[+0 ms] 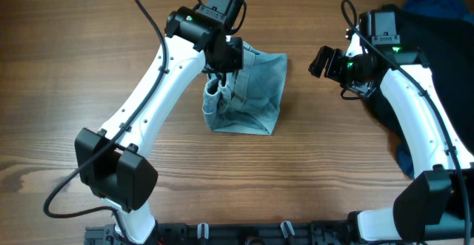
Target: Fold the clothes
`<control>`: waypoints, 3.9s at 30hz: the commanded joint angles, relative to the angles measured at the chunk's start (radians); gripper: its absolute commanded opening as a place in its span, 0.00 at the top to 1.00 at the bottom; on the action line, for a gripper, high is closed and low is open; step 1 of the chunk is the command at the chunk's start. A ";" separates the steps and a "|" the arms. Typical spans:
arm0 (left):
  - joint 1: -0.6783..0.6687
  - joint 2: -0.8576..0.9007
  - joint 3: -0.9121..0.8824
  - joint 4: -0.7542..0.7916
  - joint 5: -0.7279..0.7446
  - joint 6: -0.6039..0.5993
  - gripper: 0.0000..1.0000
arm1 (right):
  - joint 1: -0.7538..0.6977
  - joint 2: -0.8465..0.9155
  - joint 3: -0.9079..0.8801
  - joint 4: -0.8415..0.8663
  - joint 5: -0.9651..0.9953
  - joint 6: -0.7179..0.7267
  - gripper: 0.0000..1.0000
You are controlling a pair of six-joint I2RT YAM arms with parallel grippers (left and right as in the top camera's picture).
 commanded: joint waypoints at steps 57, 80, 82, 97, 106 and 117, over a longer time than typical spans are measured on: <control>0.270 -0.079 0.029 0.081 -0.084 -0.013 0.00 | 0.002 0.221 0.023 0.235 -0.456 -0.326 0.00; 0.270 -0.079 0.029 0.055 -0.084 -0.013 0.00 | 0.064 0.404 0.023 0.365 -0.546 -0.335 0.00; 0.270 -0.079 0.029 0.054 -0.084 -0.013 0.00 | 0.065 0.407 0.023 0.354 -0.549 -0.349 0.00; 0.270 -0.077 0.029 0.054 -0.084 -0.013 0.00 | 0.101 0.407 0.023 0.319 -0.591 -0.379 0.01; 0.270 -0.077 0.029 0.053 -0.084 -0.013 0.00 | 0.132 0.407 0.023 0.296 -0.536 -0.375 0.25; 0.270 -0.077 0.029 0.039 -0.084 -0.008 0.00 | 0.131 0.403 0.025 0.238 -0.433 -0.298 0.90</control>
